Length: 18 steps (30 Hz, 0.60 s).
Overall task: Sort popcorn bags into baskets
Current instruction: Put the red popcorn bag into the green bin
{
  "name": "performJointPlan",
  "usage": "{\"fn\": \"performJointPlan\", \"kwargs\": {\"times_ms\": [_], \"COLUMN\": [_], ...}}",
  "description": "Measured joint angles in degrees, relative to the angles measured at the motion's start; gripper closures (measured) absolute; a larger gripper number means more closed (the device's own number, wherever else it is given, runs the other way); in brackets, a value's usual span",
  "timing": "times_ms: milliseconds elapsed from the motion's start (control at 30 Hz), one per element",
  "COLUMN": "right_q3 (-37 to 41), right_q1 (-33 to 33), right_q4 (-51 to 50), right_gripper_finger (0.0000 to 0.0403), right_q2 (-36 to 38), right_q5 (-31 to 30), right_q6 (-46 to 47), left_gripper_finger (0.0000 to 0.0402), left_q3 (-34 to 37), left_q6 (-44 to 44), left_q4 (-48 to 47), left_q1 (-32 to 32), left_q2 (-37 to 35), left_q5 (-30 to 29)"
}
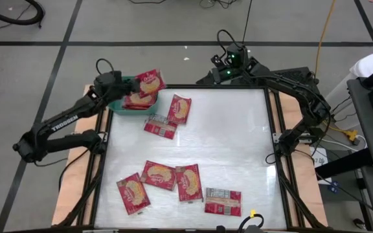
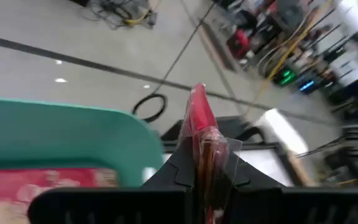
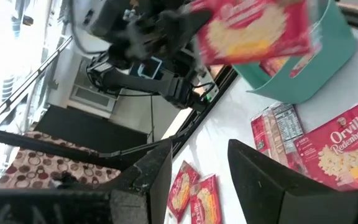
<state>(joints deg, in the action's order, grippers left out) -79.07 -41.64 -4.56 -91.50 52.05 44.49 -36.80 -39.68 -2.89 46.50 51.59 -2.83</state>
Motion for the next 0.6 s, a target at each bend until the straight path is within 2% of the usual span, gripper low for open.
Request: {"fn": "performJointPlan", "kwargs": {"times_ms": [200, 367, 600], "right_q3": [0.0, 0.0, 0.0], "right_q1": [0.1, 0.1, 0.1], "right_q4": [-0.2, -0.2, -0.2], "right_gripper_finger": [0.0252, 0.0252, 0.0252], "right_q2": [0.0, 0.0, 0.0], "right_q5": [2.3, 2.3, 3.8], "right_q6": [-0.6, -0.6, -0.4], "left_gripper_finger": [0.0384, 0.0383, 0.0384], "left_q3": [0.0, 0.0, 0.0], "left_q6": [8.3, 11.4, 14.0], "left_q4": [5.8, 3.8, -2.6], "left_q1": [9.0, 18.4, 21.0], "left_q2": [3.9, 5.9, 2.4], "left_q5": [14.7, 27.8, 31.5]}}
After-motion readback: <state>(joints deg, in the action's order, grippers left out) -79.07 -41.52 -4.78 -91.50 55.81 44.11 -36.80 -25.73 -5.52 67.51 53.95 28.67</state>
